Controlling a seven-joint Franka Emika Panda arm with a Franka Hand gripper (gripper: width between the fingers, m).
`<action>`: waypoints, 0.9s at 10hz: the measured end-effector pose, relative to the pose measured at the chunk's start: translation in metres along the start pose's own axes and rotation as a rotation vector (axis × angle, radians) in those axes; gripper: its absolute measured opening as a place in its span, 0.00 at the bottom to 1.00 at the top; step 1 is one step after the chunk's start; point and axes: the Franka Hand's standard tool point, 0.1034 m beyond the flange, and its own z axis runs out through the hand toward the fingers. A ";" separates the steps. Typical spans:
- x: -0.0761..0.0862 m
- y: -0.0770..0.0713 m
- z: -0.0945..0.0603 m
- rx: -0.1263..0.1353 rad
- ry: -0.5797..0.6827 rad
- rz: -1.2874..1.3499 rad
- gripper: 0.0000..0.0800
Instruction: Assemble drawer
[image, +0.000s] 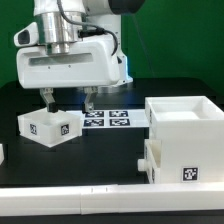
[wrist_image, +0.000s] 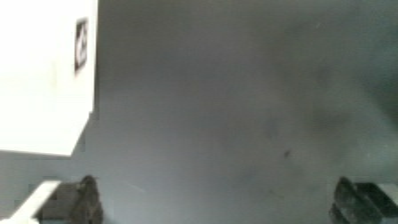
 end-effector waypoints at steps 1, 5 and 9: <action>0.000 0.000 0.000 0.000 0.000 -0.002 0.81; -0.011 0.031 0.006 -0.023 -0.085 0.073 0.81; -0.053 0.047 0.042 -0.061 -0.099 0.097 0.81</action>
Offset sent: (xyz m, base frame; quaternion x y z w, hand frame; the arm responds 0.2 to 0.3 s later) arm -0.0361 -0.0310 -0.0055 -0.0676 -0.0433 0.0735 0.9941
